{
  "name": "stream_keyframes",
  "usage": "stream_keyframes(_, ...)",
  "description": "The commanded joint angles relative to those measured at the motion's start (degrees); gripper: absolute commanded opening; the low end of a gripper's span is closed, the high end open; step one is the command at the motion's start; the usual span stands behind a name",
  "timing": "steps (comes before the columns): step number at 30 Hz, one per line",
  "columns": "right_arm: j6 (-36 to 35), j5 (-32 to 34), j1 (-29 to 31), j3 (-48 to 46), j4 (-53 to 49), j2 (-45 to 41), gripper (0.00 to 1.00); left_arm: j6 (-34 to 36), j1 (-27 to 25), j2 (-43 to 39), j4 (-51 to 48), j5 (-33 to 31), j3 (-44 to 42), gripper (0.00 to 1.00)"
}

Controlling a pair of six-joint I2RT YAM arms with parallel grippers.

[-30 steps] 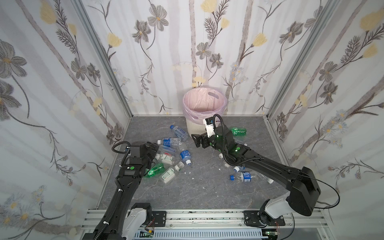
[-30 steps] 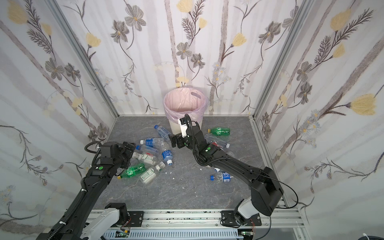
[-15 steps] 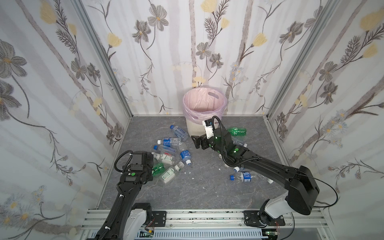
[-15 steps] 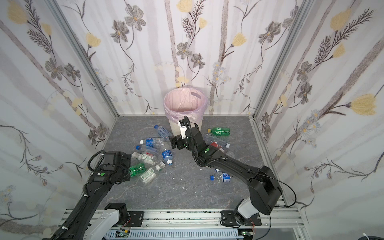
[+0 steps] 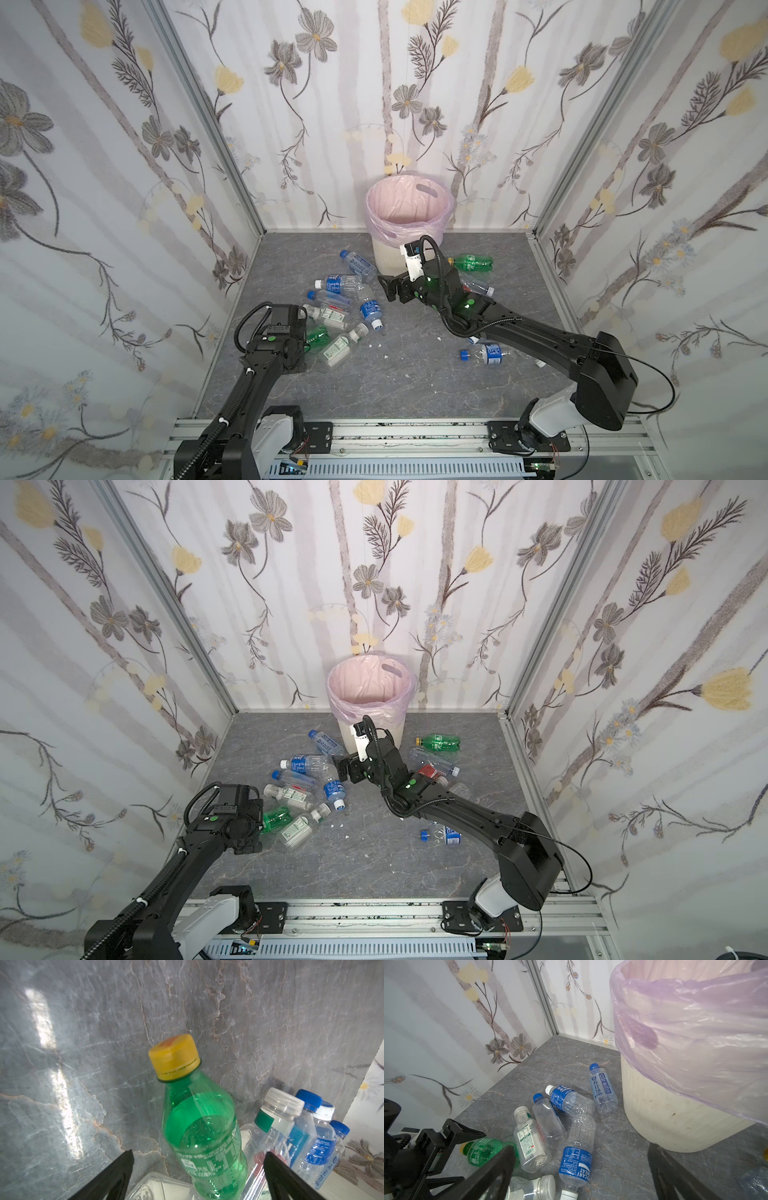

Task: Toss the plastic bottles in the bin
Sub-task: 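Close the left gripper on the green Sprite bottle while the right gripper hovers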

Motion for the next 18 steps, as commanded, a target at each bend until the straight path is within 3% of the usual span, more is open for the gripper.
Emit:
stream_keyframes(1, -0.3, 0.0, 0.2, -0.1, 2.4, 0.1, 1.0, -0.1, 1.5, 1.2, 0.2, -0.1, -0.1, 1.0)
stream_keyframes(13, -6.4, -9.0, 4.5, 0.1, 3.8, 0.3, 1.0, 3.0, 4.4, 6.1, 4.8, 2.6, 0.1, 1.0)
stream_keyframes(18, -8.5, -9.9, 6.7, 1.0, 2.0, 2.1, 1.0, 4.2, 5.2, 7.3, 5.6, 2.3, 0.5, 0.99)
